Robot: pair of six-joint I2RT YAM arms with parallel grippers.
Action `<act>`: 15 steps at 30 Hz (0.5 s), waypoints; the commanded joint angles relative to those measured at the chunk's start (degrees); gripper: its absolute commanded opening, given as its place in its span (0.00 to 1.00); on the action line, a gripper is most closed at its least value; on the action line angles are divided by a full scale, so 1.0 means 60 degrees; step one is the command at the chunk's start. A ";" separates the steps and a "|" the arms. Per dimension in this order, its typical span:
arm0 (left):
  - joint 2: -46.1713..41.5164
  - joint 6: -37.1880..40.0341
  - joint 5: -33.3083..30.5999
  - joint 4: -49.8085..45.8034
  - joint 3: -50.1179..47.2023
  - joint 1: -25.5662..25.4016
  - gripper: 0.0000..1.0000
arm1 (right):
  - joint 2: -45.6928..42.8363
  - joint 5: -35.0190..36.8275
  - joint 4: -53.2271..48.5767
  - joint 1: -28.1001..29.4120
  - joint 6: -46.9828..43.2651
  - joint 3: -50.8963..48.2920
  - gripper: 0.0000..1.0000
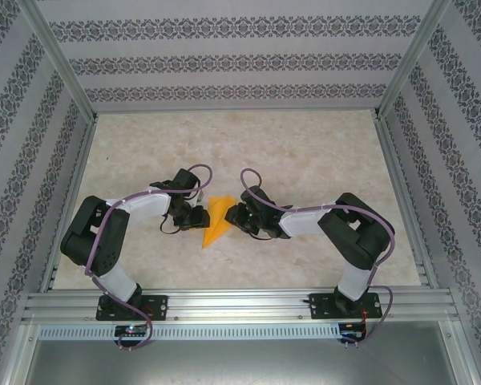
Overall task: Fold a paper plane with a square sheet of paper (pick it up from the middle)
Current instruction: Turn over the paper at the center of the table.
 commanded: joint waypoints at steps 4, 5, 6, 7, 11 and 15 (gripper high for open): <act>0.0807 -0.0021 0.1546 0.1161 -0.0245 -0.0362 0.36 | 0.0198 -0.0265 0.0696 0.0051 0.0095 0.0074 0.35; 0.0804 -0.0022 0.1536 0.1139 -0.0250 -0.0369 0.36 | 0.0222 -0.0315 0.0925 0.0050 0.0129 0.0036 0.35; 0.0804 -0.0020 0.1521 0.1140 -0.0274 -0.0365 0.36 | 0.0253 -0.0387 0.1201 0.0036 0.0154 -0.0002 0.37; 0.0803 -0.0030 0.1488 0.1139 -0.0282 -0.0372 0.36 | 0.0287 -0.0486 0.1442 0.0029 0.0166 0.0002 0.39; 0.0804 -0.0062 0.1478 0.1154 -0.0289 -0.0369 0.36 | 0.0477 -0.0599 0.1493 -0.0023 0.0065 0.0265 0.42; 0.0790 -0.0034 0.1398 0.1098 -0.0281 -0.0368 0.36 | 0.0811 -0.0807 0.1483 -0.0078 -0.0084 0.0599 0.44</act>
